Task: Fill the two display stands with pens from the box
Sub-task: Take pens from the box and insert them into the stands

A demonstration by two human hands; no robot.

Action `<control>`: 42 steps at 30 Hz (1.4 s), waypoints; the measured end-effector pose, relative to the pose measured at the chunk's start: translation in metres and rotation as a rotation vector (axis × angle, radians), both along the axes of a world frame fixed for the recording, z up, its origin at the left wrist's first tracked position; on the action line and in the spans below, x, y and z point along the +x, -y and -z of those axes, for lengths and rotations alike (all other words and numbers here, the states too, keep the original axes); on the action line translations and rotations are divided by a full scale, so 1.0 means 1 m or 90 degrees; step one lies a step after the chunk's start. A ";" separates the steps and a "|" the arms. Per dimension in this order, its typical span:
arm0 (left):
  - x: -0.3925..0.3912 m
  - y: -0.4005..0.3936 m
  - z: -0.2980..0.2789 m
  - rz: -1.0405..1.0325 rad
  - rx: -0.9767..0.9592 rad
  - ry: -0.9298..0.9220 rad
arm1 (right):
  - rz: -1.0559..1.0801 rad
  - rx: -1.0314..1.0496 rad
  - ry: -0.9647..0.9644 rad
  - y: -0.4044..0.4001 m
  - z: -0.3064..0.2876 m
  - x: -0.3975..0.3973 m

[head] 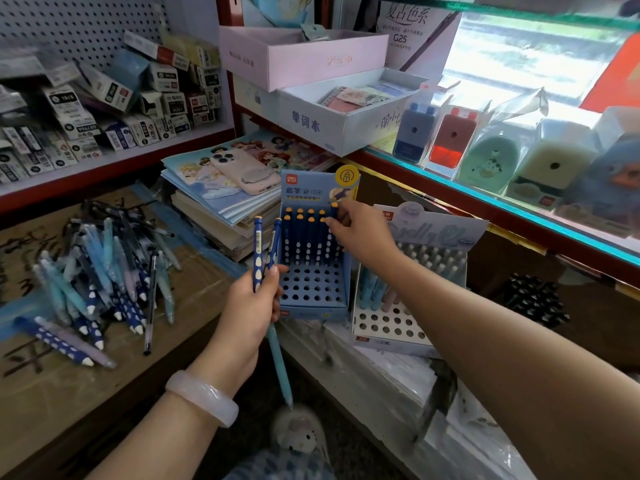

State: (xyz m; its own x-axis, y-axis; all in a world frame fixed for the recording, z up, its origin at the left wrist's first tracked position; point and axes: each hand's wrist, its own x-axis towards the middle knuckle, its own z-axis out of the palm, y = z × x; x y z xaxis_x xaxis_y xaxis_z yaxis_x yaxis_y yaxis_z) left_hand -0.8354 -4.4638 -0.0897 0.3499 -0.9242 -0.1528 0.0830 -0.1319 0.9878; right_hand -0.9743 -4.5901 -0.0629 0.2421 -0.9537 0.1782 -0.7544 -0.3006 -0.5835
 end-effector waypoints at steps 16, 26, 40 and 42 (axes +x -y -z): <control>0.001 -0.003 -0.002 0.006 -0.008 -0.002 | 0.072 0.088 -0.283 -0.001 0.014 0.011; 0.002 -0.005 -0.004 0.064 -0.023 -0.023 | -0.170 0.302 0.294 -0.057 -0.027 0.031; 0.001 -0.009 -0.004 0.046 0.019 0.075 | 0.086 -0.022 0.173 -0.029 -0.021 -0.016; 0.002 -0.009 -0.004 0.047 0.011 0.063 | 0.086 -0.031 0.128 -0.025 -0.012 -0.017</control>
State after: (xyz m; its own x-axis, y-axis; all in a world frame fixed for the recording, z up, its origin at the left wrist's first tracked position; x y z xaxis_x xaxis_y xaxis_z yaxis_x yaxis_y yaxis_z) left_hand -0.8331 -4.4549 -0.0856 0.2951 -0.9456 -0.1370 -0.0255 -0.1512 0.9882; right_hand -0.9913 -4.5649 -0.0504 0.0684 -0.9641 0.2567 -0.6595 -0.2368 -0.7134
